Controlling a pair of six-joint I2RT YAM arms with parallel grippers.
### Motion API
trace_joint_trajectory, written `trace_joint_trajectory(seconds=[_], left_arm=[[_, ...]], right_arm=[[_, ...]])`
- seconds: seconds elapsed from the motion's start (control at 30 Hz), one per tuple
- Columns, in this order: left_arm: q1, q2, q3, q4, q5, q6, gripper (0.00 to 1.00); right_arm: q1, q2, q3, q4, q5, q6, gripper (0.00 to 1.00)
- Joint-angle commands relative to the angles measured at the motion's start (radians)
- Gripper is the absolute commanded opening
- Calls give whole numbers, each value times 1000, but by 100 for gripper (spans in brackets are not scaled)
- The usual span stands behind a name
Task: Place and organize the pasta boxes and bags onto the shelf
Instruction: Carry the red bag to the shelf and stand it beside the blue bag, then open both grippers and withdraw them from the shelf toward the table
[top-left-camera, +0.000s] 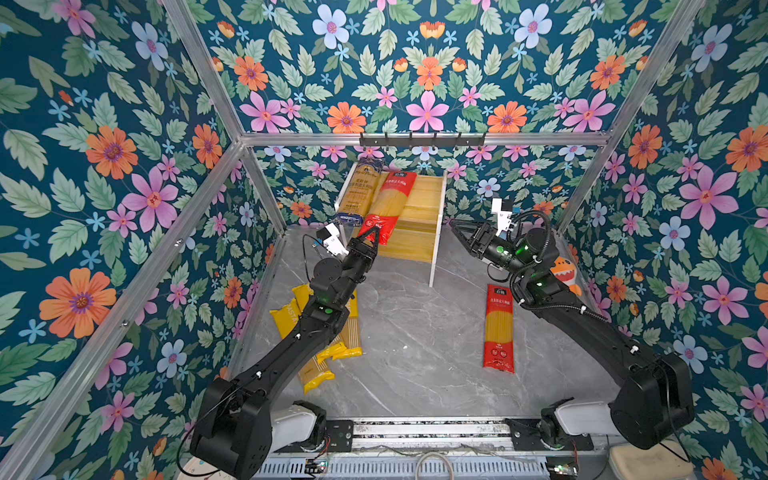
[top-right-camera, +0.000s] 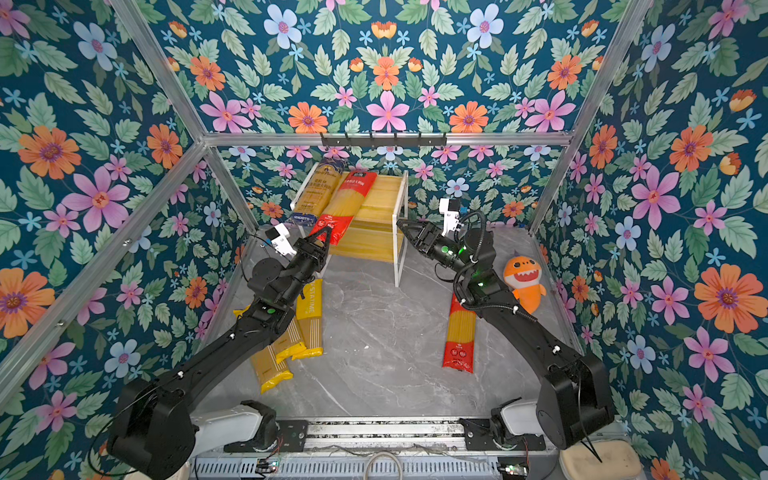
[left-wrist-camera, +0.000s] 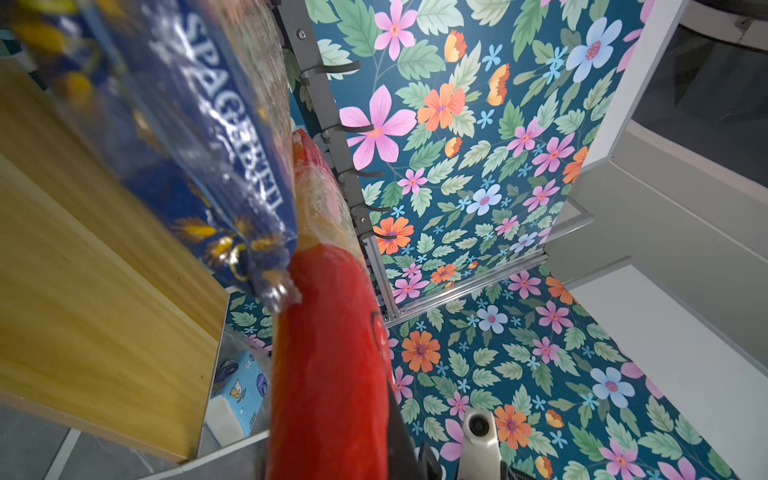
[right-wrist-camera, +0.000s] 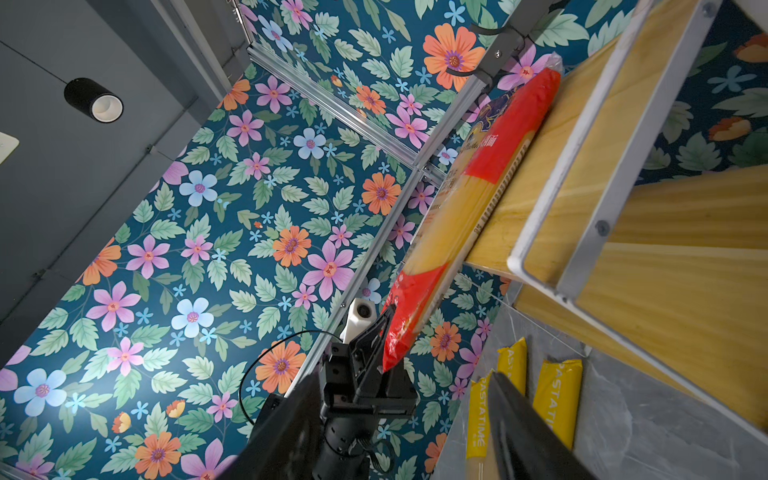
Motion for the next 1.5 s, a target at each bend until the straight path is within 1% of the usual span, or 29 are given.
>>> trace_joint_trajectory(seconds=[0.0,0.43,0.63,0.73,0.77,0.8,0.87,0.9,0.97,1.07,1.17,1.23,1.27,1.33,1.4,1.47], left_arm=[[5,27,32,80,-15,-6,0],[19,141,97,83,-96,14,0],[19,132,83,65,-119,31,0],[19,135,90,62,-109,46,11],[19,136,91,62,-104,49,16],[19,137,91,61,-98,50,23],[19,134,93,64,-80,54,42],[19,131,93,61,-68,56,49],[19,116,81,56,-51,59,59],[18,67,38,38,-22,71,70],[17,-15,-26,-18,3,106,75],[1,-79,-69,-79,5,156,75],[-16,-114,-91,-117,-5,189,75],[-72,-171,-130,-189,-51,276,75],[-163,-207,-164,-286,-158,368,75],[-242,-213,-216,-296,-225,406,74]], right_arm=[[1,-13,-14,18,11,-16,65],[0,-60,-77,-7,22,-44,64],[1,-66,-81,-29,25,-64,64],[0,-64,-78,-38,24,-72,64],[0,-63,-78,-41,24,-73,64],[1,-64,-81,-41,23,-74,64],[0,-68,-88,-46,22,-77,64],[0,-74,-93,-52,22,-81,64],[-1,-90,-106,-77,28,-101,64],[-15,-131,-135,-152,35,-140,64],[-64,-177,-190,-223,36,-145,64],[-92,-208,-213,-339,50,-176,64],[-99,-221,-214,-429,69,-204,64],[-109,-232,-205,-614,119,-273,64],[-109,-227,-190,-809,200,-353,63],[-120,-217,-203,-935,262,-404,63]])
